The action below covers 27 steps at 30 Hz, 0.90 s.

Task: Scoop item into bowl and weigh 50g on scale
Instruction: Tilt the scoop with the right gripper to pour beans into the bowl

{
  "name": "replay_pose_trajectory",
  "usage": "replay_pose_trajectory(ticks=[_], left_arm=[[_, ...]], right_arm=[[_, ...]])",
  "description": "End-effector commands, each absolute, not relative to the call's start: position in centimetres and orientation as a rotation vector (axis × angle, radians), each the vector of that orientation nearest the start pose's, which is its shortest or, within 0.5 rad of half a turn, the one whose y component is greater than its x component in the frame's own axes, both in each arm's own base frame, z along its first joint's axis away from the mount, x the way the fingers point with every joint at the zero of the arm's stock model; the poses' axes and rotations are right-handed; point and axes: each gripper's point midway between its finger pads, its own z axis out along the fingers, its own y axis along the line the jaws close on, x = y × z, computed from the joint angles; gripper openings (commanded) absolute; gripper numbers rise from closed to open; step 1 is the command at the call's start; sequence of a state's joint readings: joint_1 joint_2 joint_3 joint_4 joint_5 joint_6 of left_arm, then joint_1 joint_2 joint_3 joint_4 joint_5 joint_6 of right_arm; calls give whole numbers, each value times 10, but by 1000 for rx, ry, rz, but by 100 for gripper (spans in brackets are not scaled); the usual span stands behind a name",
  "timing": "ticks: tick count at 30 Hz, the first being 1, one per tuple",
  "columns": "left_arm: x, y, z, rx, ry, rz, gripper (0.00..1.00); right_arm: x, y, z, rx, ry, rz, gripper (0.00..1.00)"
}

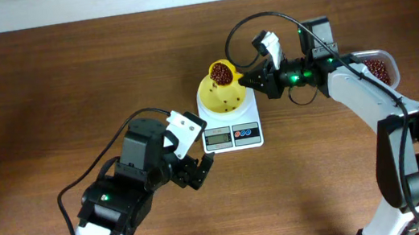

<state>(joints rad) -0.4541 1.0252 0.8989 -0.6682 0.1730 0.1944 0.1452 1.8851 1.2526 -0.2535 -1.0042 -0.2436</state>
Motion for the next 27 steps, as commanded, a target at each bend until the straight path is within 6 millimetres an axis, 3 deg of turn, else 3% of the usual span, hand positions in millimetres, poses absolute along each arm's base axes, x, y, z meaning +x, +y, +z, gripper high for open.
replay_pose_trajectory(ticks=[1,27], left_arm=[[258,-163,191,867,2219,-340,99],[257,-163,191,867,2219,-340,99]], right_arm=[[417,207,134,-895,2027,1089,4],[422,203,129,-1098,1892,907,4]])
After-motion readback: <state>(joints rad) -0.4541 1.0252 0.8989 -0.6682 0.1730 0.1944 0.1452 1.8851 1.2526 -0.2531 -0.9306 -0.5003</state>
